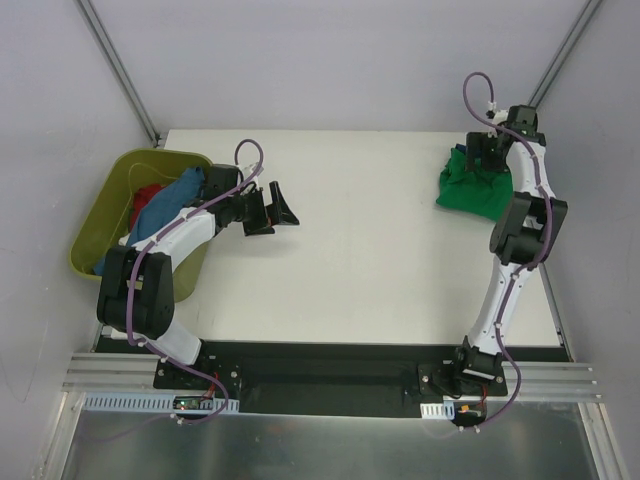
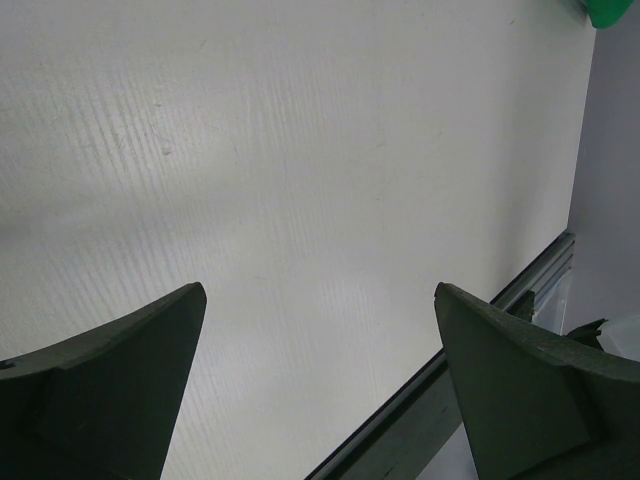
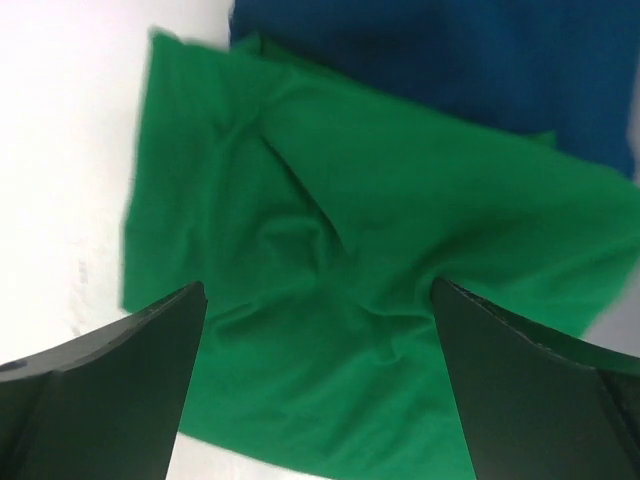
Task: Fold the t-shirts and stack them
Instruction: Smooth out wrinkles on the folded tshirt
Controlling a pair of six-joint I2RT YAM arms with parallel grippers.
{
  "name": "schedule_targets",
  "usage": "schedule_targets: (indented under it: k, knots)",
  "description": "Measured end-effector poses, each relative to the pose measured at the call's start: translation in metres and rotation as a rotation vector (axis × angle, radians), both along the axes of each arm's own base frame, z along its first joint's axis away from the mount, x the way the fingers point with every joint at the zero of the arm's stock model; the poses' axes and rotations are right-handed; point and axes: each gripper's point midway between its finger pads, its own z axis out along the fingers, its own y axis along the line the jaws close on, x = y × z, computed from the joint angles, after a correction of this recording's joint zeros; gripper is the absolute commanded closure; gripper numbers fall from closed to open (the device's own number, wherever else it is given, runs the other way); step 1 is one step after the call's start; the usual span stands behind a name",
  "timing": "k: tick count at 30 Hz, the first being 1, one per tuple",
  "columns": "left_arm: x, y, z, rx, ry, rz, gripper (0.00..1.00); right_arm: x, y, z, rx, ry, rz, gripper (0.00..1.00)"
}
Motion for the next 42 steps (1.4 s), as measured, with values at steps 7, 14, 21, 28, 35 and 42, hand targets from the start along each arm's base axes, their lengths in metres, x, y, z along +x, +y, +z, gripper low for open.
schedule_targets:
  k: [7, 14, 21, 28, 35, 42]
  knots:
    - [0.003, -0.001, 0.001, -0.003, 0.003, -0.003, 0.01, 0.017, -0.011, -0.053, -0.039, 0.085, -0.005, 0.03]
    - [0.006, -0.002, -0.010, 0.003, 0.033, -0.003, 0.01, 0.056, -0.036, -0.058, -0.093, -0.024, -0.092, 0.03]
    - [0.010, -0.003, -0.013, 0.002, 0.043, -0.005, 0.01, 0.070, -0.032, -0.063, -0.026, -0.093, -0.072, 0.03]
    - [0.009, -0.006, -0.011, -0.012, 0.045, -0.018, 0.01, 0.064, -0.025, -0.036, 0.030, -0.130, -0.072, 0.03]
    - [0.009, -0.006, -0.010, -0.013, 0.042, -0.019, 0.01, 0.048, -0.030, 0.073, -0.032, -0.288, -0.108, 0.03]
    - [0.008, -0.005, -0.006, -0.014, 0.032, -0.019, 0.01, 0.043, -0.046, 0.105, -0.021, -0.357, -0.152, 0.05]
